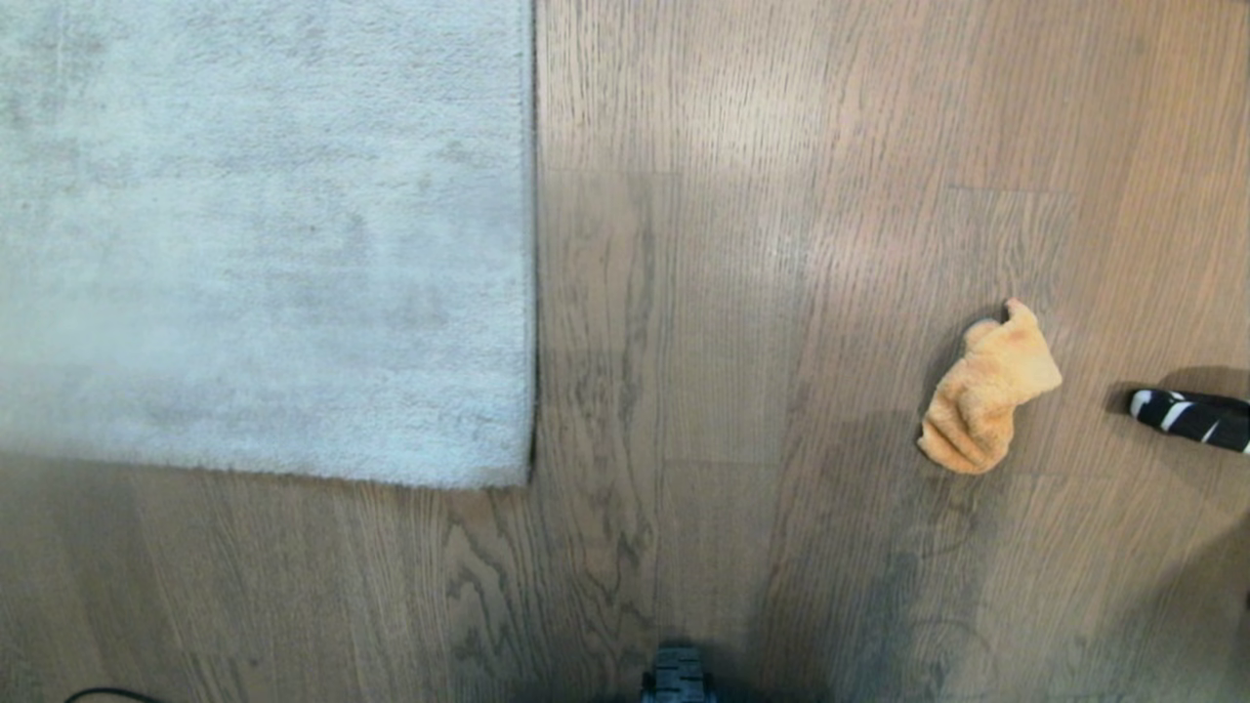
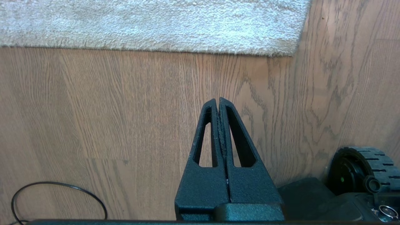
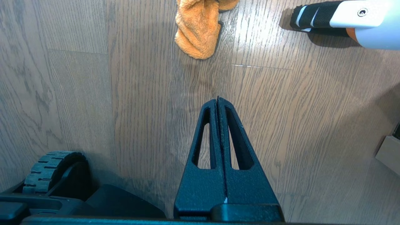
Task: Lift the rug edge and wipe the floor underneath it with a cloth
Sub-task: Lift up the carpet
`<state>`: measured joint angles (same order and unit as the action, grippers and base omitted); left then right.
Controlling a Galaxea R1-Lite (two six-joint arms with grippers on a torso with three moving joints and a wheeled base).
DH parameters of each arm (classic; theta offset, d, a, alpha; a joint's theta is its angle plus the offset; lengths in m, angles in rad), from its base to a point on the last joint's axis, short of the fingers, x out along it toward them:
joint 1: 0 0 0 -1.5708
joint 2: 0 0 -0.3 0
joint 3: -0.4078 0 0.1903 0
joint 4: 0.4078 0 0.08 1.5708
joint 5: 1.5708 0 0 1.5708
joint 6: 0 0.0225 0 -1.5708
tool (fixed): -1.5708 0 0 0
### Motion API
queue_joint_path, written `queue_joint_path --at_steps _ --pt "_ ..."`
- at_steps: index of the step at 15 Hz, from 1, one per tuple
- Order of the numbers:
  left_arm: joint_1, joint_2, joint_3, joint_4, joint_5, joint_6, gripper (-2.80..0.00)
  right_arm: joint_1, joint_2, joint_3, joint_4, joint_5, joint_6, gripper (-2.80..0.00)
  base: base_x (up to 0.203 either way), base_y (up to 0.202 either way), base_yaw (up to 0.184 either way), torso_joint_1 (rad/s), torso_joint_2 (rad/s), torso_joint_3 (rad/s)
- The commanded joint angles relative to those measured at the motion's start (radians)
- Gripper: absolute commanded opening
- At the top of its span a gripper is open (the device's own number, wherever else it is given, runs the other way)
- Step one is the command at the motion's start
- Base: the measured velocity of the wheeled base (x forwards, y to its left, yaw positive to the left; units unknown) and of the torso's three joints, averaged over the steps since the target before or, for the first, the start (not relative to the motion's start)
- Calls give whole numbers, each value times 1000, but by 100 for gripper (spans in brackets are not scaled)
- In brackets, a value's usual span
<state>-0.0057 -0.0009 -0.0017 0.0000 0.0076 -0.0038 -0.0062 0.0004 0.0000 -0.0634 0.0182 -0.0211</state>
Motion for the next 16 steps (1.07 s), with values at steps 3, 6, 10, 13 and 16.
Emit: queue_joint_path --at_steps 3,6,10,13,16 --pt "0 1 0 0 0 -1 -280 0 1 0 -1 0 0 -280 0 0 0 0 0 0" --pt "0 1 0 0 2 1 -280 0 0 0 -1 0 0 -280 0 0 0 0 0 0" --pt "0 1 0 0 2 -1 -280 0 1 0 -1 0 0 -280 0 0 0 0 0 0" --pt "0 1 0 0 2 -2 -280 0 1 0 -1 0 0 -280 0 0 0 0 0 0" --pt "0 1 0 -2 2 -5 -280 0 0 0 -1 0 0 -280 0 0 0 0 0 0"
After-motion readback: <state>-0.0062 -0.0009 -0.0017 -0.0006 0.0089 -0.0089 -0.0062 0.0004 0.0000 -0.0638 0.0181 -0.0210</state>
